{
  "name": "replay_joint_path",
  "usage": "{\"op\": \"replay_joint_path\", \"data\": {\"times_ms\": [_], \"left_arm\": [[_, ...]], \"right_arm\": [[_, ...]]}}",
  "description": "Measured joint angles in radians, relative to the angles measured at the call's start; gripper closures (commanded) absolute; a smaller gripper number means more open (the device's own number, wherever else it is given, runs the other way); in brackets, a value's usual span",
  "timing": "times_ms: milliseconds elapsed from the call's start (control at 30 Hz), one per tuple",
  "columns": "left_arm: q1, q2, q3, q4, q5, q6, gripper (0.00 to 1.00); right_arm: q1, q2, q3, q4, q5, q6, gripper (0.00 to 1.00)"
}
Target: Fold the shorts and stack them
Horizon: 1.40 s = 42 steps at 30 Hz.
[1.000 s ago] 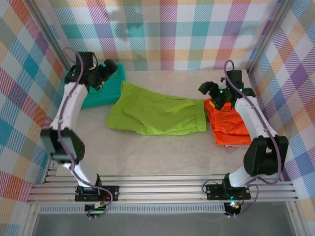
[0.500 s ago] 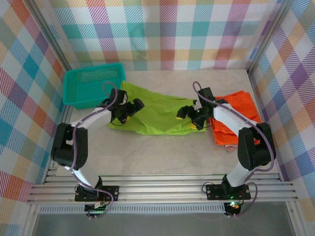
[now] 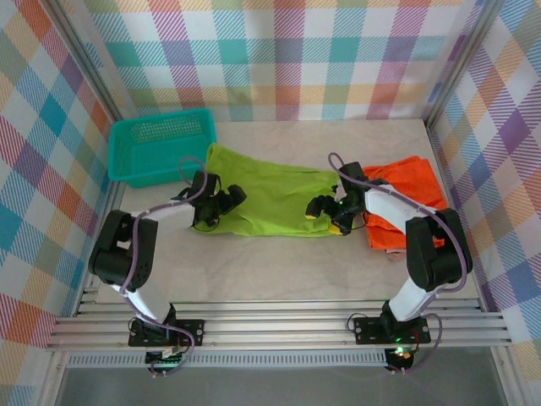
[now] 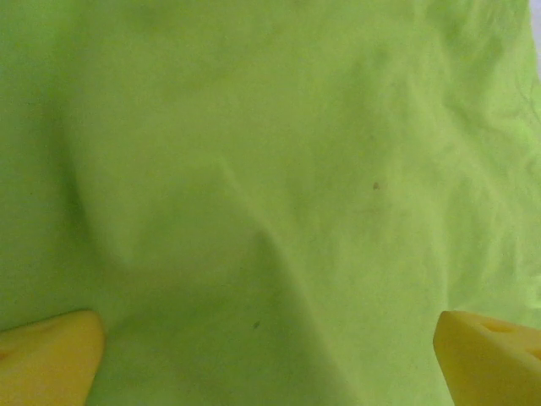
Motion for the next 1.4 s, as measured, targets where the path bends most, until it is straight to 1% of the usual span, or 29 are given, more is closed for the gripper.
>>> {"op": "replay_joint_path", "data": {"times_ms": [100, 200, 300, 400, 500, 633, 733, 867, 1033, 1133, 1267, 1400], "left_arm": [[-0.009, -0.100, -0.108, -0.006, -0.040, -0.017, 0.00], [-0.010, -0.237, -0.218, -0.068, -0.089, -0.043, 0.00], [-0.008, -0.400, -0.304, -0.194, -0.136, -0.070, 0.00], [0.014, -0.527, -0.322, -0.310, -0.146, -0.080, 0.00], [0.056, -0.613, -0.265, -0.387, -0.144, -0.080, 0.00], [0.078, -0.596, -0.121, -0.393, -0.119, -0.073, 0.00], [0.079, -0.529, -0.077, -0.343, -0.076, -0.074, 0.00], [0.078, -0.415, -0.145, -0.282, -0.037, -0.081, 0.00], [0.079, -0.316, -0.246, -0.252, -0.041, -0.084, 0.00], [0.080, -0.314, -0.248, -0.209, -0.041, -0.084, 0.00], [0.105, -0.310, -0.252, -0.182, -0.026, -0.077, 0.00], [0.136, -0.317, -0.243, -0.195, -0.002, -0.051, 0.00]], "right_arm": [[0.003, -0.051, 0.000, -0.009, -0.027, -0.005, 0.14], [0.012, -0.117, 0.009, -0.029, -0.046, -0.009, 0.14], [0.026, -0.141, 0.061, -0.048, -0.056, -0.013, 0.13], [0.040, -0.123, 0.134, -0.054, -0.055, -0.015, 0.13], [0.066, -0.058, 0.220, -0.050, -0.056, -0.015, 0.13], [0.116, 0.029, 0.258, -0.034, -0.058, -0.010, 0.13], [0.138, 0.076, 0.256, -0.025, -0.064, 0.002, 0.13], [0.145, 0.105, 0.201, 0.007, -0.061, 0.012, 0.13], [0.124, 0.114, 0.072, 0.047, -0.055, 0.014, 0.13], [0.095, 0.104, 0.000, 0.096, -0.080, 0.026, 0.13], [0.046, 0.057, -0.076, 0.175, -0.133, 0.044, 0.13], [0.030, 0.042, -0.098, 0.210, -0.171, 0.054, 0.13]]}}
